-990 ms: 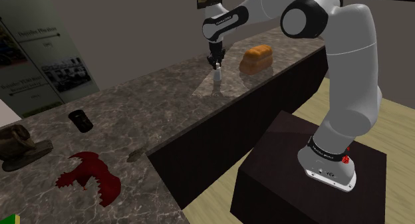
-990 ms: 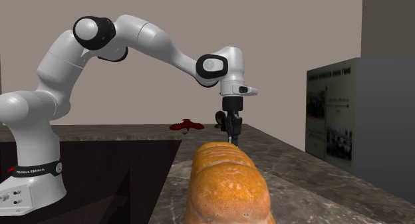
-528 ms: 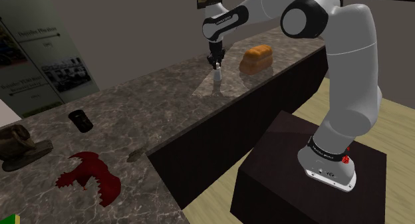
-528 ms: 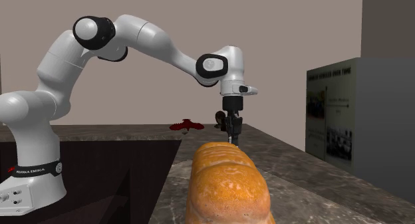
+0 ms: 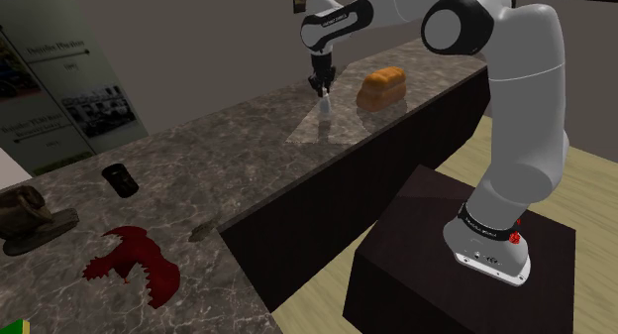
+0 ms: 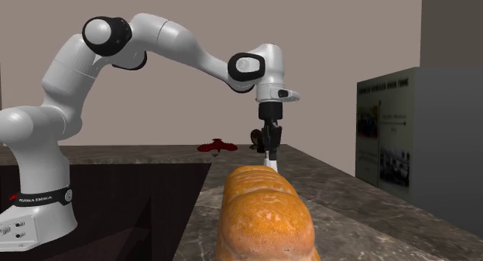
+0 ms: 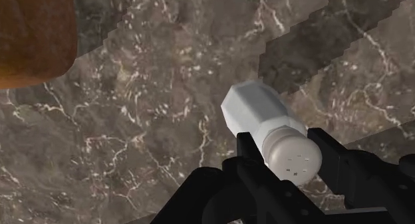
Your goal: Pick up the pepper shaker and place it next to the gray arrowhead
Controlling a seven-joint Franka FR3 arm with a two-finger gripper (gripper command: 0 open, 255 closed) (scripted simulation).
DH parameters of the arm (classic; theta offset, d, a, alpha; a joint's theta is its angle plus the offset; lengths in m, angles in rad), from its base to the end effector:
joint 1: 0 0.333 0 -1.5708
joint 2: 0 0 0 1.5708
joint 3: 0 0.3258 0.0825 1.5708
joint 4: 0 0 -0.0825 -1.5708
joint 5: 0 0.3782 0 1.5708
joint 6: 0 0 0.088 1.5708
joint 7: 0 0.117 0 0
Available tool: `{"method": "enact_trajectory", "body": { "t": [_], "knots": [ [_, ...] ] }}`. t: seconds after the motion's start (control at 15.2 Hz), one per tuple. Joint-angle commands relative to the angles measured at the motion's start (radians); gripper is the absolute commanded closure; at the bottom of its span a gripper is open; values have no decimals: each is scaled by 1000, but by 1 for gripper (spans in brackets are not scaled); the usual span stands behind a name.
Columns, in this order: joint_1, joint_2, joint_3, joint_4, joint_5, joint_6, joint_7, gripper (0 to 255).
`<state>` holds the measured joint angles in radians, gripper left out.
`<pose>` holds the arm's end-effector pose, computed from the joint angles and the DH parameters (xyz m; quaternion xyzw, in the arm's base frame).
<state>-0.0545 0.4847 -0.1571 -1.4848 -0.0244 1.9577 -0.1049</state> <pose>0.6793 -0.1304 0.3975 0.9981 -0.0399 -0.0106 0.0467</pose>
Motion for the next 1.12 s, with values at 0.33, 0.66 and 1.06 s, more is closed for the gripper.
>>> {"method": "enact_trajectory", "body": {
  "t": [0.33, 0.66, 1.06],
  "knots": [
    [0, -17, -1, 69, -1, -86, -5, 255],
    [-2, -24, -2, 126, -1, -149, -9, 255],
    [-4, -23, -3, 208, 0, -230, -14, 255]
  ]
}}
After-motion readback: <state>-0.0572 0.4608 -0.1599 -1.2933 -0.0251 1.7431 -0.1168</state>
